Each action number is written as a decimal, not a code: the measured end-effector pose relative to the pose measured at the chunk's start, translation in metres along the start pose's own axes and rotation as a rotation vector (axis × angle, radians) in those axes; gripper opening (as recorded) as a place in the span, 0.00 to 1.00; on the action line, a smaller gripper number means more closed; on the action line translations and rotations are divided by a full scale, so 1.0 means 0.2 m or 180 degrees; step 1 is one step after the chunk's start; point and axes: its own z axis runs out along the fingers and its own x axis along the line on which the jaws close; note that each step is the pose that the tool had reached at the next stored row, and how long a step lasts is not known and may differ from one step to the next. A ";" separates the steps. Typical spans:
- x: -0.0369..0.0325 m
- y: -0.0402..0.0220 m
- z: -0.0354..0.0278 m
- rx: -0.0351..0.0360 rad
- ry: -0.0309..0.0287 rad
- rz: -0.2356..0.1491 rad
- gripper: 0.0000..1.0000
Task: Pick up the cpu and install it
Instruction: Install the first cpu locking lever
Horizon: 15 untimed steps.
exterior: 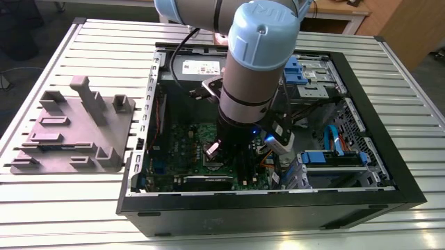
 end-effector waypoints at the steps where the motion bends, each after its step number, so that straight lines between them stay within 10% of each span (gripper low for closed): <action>1: 0.000 -0.001 0.005 0.0003 -0.0006 0.0000 0.10; 7: -0.001 -0.003 0.032 0.0028 -0.0043 0.0000 0.10; 15: 0.000 -0.002 0.026 0.0027 -0.0046 0.0002 0.10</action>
